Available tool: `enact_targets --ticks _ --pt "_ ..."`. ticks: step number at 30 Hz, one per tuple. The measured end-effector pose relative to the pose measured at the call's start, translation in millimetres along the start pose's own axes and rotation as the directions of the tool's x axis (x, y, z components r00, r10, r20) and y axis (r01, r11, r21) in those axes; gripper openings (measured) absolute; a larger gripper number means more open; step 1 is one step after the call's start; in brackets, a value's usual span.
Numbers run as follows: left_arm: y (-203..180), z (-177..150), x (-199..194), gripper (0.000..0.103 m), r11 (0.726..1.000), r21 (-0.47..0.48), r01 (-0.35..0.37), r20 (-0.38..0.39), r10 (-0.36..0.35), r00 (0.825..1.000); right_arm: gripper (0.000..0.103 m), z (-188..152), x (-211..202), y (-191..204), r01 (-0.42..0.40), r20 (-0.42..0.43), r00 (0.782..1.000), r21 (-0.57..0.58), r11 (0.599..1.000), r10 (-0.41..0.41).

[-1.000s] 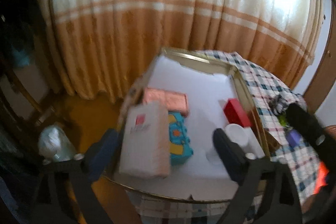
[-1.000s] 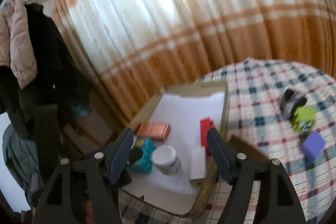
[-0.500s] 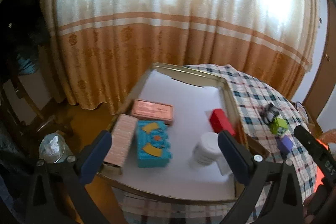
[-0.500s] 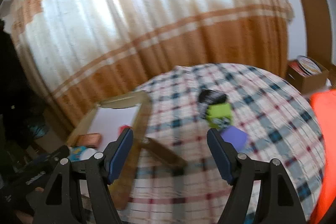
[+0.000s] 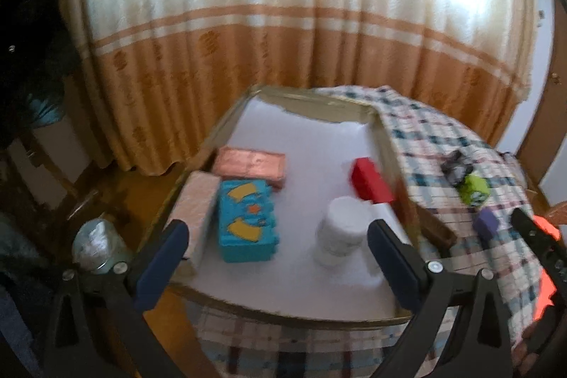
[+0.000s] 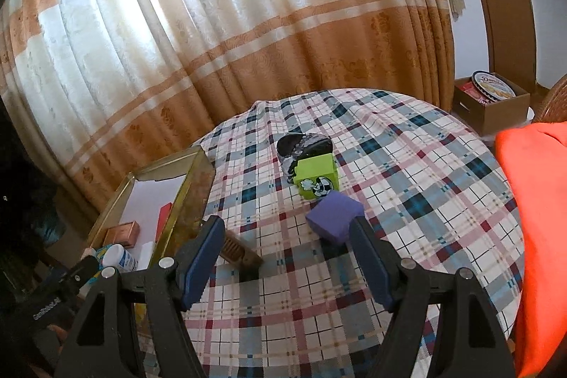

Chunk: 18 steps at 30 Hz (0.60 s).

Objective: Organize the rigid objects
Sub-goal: 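Move the right gripper to the purple cube and close on it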

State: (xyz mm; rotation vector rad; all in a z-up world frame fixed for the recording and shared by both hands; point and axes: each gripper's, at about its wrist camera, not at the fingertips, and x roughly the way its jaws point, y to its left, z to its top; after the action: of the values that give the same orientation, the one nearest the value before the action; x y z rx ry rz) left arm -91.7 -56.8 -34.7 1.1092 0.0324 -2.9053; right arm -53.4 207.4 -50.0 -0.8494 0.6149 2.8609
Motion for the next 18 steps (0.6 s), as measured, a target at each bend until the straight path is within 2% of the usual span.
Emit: enact_targets --ticks 4,9,14,18 --pt "1 0 3 0.099 0.997 0.030 -0.070 -0.009 0.070 0.998 0.075 1 -1 2 -0.011 -0.006 1.000 0.005 1.000 0.011" --pt "-6 2 6 0.099 0.997 0.058 -0.061 -0.027 0.062 0.998 0.075 1 -3 -1 -0.015 -0.004 1.000 0.016 1.000 0.015" --pt "-20 15 16 0.100 0.991 0.095 -0.091 -0.002 0.091 0.996 0.075 8 -7 -11 -0.006 0.005 1.000 0.036 0.999 0.006" --pt "-30 32 29 0.100 0.987 0.112 -0.117 -0.010 0.119 0.993 0.075 12 -12 -20 0.008 0.016 1.000 0.049 0.999 -0.009"
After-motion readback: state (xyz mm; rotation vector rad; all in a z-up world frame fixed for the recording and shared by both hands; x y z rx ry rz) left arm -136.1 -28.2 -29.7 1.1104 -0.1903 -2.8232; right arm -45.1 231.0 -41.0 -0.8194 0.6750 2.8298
